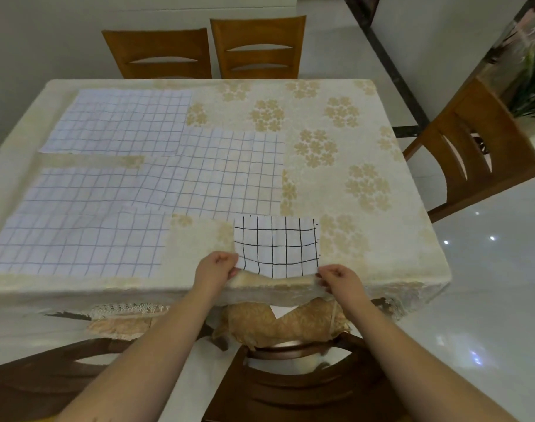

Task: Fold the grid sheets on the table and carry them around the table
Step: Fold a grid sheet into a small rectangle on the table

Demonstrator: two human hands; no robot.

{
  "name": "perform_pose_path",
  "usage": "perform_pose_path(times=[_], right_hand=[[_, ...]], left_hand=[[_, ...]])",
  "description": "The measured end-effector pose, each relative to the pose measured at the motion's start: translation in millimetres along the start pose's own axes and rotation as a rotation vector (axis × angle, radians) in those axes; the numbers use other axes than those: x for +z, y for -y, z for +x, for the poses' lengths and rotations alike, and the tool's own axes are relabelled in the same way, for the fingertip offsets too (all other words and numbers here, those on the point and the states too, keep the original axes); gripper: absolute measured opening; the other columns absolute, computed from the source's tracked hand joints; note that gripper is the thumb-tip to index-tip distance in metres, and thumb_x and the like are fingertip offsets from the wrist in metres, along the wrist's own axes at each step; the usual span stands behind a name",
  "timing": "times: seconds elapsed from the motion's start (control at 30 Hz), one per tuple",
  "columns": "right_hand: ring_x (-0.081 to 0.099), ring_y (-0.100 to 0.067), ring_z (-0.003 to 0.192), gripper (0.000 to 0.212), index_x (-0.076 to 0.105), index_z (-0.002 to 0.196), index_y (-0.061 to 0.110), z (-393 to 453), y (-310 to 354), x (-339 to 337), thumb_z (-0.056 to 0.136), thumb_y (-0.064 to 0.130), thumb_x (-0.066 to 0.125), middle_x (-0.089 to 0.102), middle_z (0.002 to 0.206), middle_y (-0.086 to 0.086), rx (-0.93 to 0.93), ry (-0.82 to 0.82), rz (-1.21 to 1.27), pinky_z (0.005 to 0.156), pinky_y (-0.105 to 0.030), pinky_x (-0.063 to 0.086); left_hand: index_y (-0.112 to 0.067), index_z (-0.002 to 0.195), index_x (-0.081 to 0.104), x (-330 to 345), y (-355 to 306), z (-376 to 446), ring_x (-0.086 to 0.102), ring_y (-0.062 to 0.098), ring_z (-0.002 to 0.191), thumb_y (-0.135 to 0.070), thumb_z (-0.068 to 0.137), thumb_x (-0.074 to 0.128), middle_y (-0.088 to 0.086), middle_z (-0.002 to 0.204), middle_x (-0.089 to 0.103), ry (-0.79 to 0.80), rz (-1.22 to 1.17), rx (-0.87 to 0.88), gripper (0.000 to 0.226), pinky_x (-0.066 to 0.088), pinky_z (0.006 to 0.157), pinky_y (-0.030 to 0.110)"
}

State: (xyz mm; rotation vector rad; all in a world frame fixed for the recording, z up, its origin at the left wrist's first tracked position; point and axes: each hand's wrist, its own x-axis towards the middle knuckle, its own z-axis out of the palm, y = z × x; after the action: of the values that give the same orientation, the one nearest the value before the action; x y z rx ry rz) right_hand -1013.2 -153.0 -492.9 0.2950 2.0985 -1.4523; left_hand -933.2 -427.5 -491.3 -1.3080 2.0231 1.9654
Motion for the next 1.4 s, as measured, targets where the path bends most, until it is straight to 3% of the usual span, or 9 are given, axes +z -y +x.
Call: perform_pose_path(times=[0.1,0.2,0.33,0.5,0.6,0.87,1.1,1.27,1.4], right_hand=[[0.070,-0.021,0.088,0.029,0.061,0.111,0.012,0,-19,4,0.090,0.029,0.068,0.072,0.093,-0.008,0.080,-0.025,-0.003,0.088,-0.046,0.056],[0.069,-0.022,0.087,0.035,0.053,0.121,0.011,1,-17,3,0.091,0.024,0.067,0.071,0.094,-0.011,0.110,-0.055,0.092,0.087,-0.042,0.057],[0.068,-0.020,0.081,0.036,0.050,0.122,0.011,10,-12,4,0.092,0.020,0.066,0.069,0.095,-0.011,0.207,-0.069,0.249,0.070,-0.034,0.056],[0.067,-0.017,0.071,0.028,0.067,0.105,0.003,18,-9,8,0.088,0.025,0.071,0.071,0.079,-0.008,0.238,-0.128,0.218,0.056,-0.028,0.050],[0.066,-0.016,0.068,0.028,0.068,0.106,0.003,21,-10,11,0.085,0.021,0.075,0.072,0.080,-0.011,0.251,-0.133,0.230,0.053,-0.027,0.049],[0.065,-0.018,0.067,0.029,0.062,0.113,-0.002,19,-12,12,0.086,0.004,0.071,0.070,0.076,-0.014,0.301,-0.129,0.342,0.060,-0.026,0.055],[0.068,-0.017,0.076,0.029,0.060,0.116,0.000,16,-13,7,0.088,0.001,0.068,0.070,0.087,-0.014,0.226,-0.068,0.420,0.071,-0.023,0.059],[0.069,-0.020,0.088,0.036,0.055,0.124,0.001,17,-12,-1,0.089,-0.001,0.064,0.067,0.104,-0.017,0.251,-0.007,0.442,0.072,-0.024,0.059],[0.069,-0.023,0.093,0.037,0.054,0.127,0.000,16,-10,-1,0.091,-0.003,0.062,0.066,0.112,-0.022,0.280,0.023,0.452,0.067,-0.022,0.060]], left_hand=[[-0.007,0.109,0.060,8,19,1,0.072,0.020,0.085,-0.015,0.087,0.072,0.013,0.096,0.072,-0.015,-0.165,-0.177,0.026,0.058,0.079,0.029],[-0.007,0.116,0.057,10,27,2,0.072,0.020,0.089,-0.008,0.087,0.070,0.017,0.104,0.069,-0.029,-0.234,-0.223,0.031,0.057,0.074,0.026],[-0.001,0.118,0.059,9,29,6,0.071,0.019,0.090,-0.006,0.088,0.069,0.017,0.111,0.067,-0.033,-0.244,-0.263,0.032,0.058,0.073,0.028],[-0.002,0.112,0.063,12,28,11,0.072,0.018,0.084,-0.004,0.087,0.069,0.016,0.107,0.068,-0.084,-0.221,-0.284,0.026,0.059,0.060,0.025],[-0.003,0.109,0.064,14,26,10,0.071,0.018,0.079,-0.002,0.087,0.069,0.016,0.100,0.069,-0.105,-0.213,-0.287,0.023,0.059,0.057,0.024],[-0.004,0.105,0.064,20,23,6,0.067,0.018,0.069,-0.005,0.089,0.068,0.015,0.090,0.070,-0.145,-0.171,-0.254,0.016,0.058,0.060,0.025],[-0.012,0.105,0.064,29,9,-6,0.065,0.019,0.072,-0.020,0.094,0.062,0.006,0.078,0.069,-0.105,-0.001,0.041,0.014,0.056,0.078,0.034],[-0.018,0.095,0.066,37,-11,-13,0.067,0.021,0.081,-0.022,0.092,0.065,0.004,0.084,0.068,-0.006,0.110,0.259,0.005,0.056,0.075,0.032],[-0.021,0.087,0.066,51,-24,-19,0.061,0.010,0.076,-0.024,0.090,0.068,-0.003,0.082,0.066,0.056,0.286,0.399,0.005,0.049,0.071,0.015]])
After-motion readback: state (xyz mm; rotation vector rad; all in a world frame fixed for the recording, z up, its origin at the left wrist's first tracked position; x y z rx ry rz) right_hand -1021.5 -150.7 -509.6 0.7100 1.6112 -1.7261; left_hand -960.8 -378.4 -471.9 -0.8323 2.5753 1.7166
